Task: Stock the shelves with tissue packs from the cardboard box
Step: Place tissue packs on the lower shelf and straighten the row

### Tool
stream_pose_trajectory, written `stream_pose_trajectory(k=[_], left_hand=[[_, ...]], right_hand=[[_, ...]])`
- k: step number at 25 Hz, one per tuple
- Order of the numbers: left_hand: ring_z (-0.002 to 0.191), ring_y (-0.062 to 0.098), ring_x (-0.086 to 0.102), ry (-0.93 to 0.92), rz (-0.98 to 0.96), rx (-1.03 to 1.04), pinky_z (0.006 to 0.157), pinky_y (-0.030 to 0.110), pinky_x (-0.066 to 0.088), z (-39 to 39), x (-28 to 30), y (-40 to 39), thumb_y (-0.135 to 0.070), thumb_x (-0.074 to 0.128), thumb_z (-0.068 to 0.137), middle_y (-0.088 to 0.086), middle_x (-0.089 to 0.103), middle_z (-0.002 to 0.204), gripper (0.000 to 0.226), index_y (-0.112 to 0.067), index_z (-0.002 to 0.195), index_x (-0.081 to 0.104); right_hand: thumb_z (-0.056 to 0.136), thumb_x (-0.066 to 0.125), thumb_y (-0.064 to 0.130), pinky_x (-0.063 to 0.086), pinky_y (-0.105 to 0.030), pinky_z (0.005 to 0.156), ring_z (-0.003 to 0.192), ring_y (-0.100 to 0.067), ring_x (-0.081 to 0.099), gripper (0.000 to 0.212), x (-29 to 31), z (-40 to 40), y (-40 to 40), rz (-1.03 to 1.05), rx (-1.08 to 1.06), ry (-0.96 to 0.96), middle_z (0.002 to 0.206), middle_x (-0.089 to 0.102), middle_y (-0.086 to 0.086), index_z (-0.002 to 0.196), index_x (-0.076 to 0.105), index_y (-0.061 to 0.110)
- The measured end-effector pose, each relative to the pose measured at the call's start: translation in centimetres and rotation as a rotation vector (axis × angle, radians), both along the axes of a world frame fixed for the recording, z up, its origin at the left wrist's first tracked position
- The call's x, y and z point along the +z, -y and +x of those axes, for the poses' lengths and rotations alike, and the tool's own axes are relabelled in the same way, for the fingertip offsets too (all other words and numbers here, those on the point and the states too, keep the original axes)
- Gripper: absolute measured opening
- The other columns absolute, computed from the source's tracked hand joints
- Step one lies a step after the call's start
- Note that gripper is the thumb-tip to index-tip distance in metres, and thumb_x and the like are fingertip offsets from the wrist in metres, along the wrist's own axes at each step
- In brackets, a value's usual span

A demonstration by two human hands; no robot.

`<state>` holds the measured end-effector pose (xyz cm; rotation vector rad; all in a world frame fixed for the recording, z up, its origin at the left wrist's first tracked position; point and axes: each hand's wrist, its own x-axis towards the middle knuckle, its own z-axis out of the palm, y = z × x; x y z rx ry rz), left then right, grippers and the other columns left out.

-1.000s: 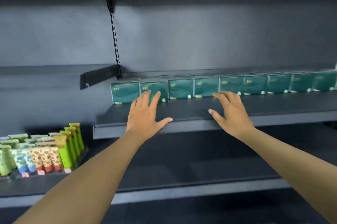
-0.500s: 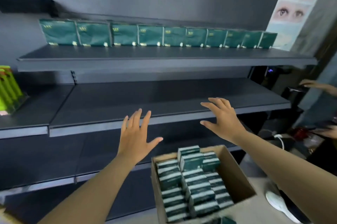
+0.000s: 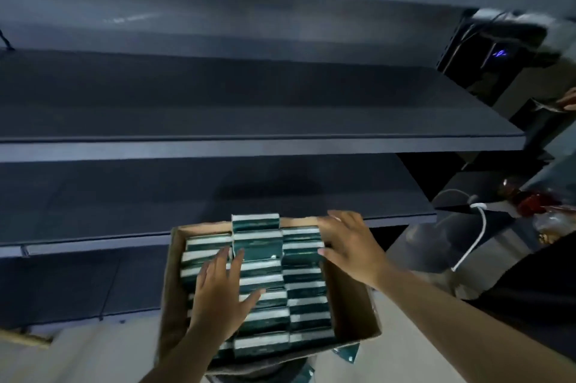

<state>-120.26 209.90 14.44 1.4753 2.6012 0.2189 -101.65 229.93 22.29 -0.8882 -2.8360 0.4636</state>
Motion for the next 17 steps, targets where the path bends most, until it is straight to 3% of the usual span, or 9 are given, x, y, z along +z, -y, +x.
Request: stream_pose_trajectory(k=[3, 8, 13, 17], left_hand=[[0.100, 0.032, 0.065, 0.032, -0.099, 0.044, 0.081, 0.046, 0.053, 3.3, -5.1, -2.5, -0.074, 0.019, 0.084, 0.016, 0.062, 0.119, 0.083, -0.015, 0.122, 0.062], [0.115, 0.037, 0.057, 0.001, -0.139, 0.077, 0.092, 0.052, 0.046, 4.9, -11.1, -4.7, -0.070, 0.010, 0.091, 0.021, 0.055, 0.131, 0.083, -0.011, 0.130, 0.055], [0.138, 0.033, 0.031, -0.071, -0.088, 0.026, 0.110, 0.049, 0.021, 5.3, -14.1, -4.1, -0.069, 0.022, 0.090, 0.020, 0.029, 0.151, 0.077, -0.016, 0.145, 0.030], [0.140, 0.033, 0.026, -0.128, -0.066, 0.025, 0.112, 0.047, 0.016, 5.2, -14.2, -4.2, -0.068, 0.022, 0.090, 0.020, 0.026, 0.152, 0.077, -0.016, 0.147, 0.024]], right_hand=[[0.089, 0.058, 0.043, 0.019, -0.031, 0.113, 0.137, -0.014, 0.017, 0.058, -5.6, 0.7, -3.2, -0.091, 0.085, 0.064, 0.146, 0.031, 0.005, 0.141, 0.035, 0.030], [0.089, 0.058, 0.042, 0.020, -0.033, 0.112, 0.136, -0.019, 0.023, 0.055, -13.3, 0.1, -4.8, -0.207, 0.130, 0.075, 0.145, 0.035, 0.004, 0.139, 0.039, 0.031], [0.089, 0.059, 0.040, 0.023, -0.035, 0.112, 0.132, -0.020, 0.029, 0.054, -17.7, -0.8, -5.6, -0.184, 0.120, 0.063, 0.141, 0.040, 0.003, 0.138, 0.041, 0.028], [0.085, 0.065, 0.034, 0.032, -0.041, 0.107, 0.125, -0.025, 0.037, 0.053, -19.3, -1.5, -6.5, -0.127, 0.091, 0.025, 0.131, 0.045, -0.004, 0.134, 0.048, 0.026]])
